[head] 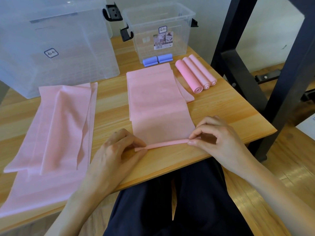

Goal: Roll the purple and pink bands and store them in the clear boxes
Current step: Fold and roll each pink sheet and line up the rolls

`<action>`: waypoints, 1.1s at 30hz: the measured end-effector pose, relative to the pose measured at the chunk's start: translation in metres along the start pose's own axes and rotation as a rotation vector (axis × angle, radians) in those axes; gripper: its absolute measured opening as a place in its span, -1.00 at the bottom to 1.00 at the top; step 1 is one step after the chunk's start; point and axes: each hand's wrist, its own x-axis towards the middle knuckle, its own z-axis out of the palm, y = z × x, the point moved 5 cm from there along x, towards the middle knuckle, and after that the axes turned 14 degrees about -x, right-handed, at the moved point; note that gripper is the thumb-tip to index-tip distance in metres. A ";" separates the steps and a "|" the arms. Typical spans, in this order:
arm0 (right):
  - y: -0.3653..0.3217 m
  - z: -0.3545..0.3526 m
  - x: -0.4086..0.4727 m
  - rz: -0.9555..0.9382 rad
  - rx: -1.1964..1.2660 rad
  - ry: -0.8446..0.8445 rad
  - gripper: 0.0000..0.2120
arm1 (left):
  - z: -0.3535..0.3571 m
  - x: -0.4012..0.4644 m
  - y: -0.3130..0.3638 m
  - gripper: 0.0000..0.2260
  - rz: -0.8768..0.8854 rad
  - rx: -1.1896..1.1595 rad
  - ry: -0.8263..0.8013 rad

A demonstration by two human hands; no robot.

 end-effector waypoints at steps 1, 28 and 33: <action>0.000 0.000 0.000 -0.005 -0.004 -0.006 -0.73 | 0.000 0.001 0.000 -0.82 0.003 -0.001 0.003; 0.005 0.000 0.008 0.010 -0.029 0.055 -0.88 | -0.001 0.010 0.000 -0.87 -0.030 -0.072 0.049; 0.008 -0.001 0.004 -0.038 -0.028 0.068 -0.74 | 0.000 0.005 0.000 -0.94 -0.003 -0.039 0.020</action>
